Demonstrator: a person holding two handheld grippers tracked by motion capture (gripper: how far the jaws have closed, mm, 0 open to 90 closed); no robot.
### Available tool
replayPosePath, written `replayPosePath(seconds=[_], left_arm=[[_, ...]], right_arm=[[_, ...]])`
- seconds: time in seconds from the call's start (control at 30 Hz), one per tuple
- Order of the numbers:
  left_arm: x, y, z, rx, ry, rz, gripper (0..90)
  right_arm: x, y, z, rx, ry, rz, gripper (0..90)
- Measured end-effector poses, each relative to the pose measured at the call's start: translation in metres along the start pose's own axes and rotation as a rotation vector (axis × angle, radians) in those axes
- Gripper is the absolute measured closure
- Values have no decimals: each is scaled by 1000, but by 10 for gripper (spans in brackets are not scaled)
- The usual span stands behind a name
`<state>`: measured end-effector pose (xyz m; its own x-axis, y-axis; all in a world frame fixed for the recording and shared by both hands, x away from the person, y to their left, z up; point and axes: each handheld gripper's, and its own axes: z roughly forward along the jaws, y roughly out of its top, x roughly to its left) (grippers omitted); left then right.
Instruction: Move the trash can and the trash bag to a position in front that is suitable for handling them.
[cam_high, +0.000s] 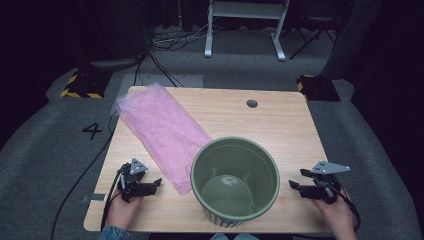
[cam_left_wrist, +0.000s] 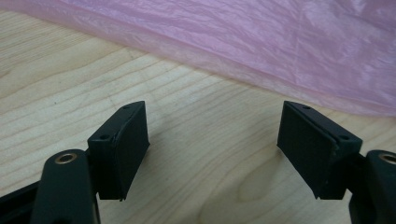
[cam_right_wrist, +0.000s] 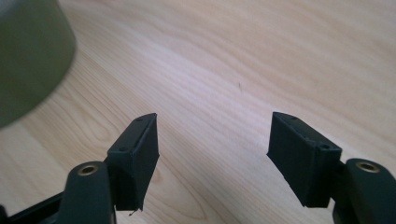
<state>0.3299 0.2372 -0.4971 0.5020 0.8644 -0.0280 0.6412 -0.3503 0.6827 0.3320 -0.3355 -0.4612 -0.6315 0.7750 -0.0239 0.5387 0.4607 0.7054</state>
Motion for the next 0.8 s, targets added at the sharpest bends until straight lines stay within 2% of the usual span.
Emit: replayPosePath(seconds=[0.07,0.13,0.27,0.3,0.37,0.53,0.8], left_arm=[[2,0,1,-5,-11,-31,248],[6,-1,-1,-26,-58,-80,242],[10,-2,-4,-33,-51,-94,245],[10,-2,-4,-35,-51,-101,245],[10,-1,-4,-30,-44,-97,245],[11,5,-5,-37,-17,-82,245],[8,20,-8,-54,6,-52,245]], right_arm=[[-2,-5,7,7,-6,8,335],[-4,-10,14,15,-13,15,334],[-7,-15,28,54,-42,41,302],[-8,-16,30,41,-32,48,319],[-8,-17,32,14,-23,57,311],[-9,-22,38,-60,-10,37,232],[-10,-20,41,-54,12,16,194]])
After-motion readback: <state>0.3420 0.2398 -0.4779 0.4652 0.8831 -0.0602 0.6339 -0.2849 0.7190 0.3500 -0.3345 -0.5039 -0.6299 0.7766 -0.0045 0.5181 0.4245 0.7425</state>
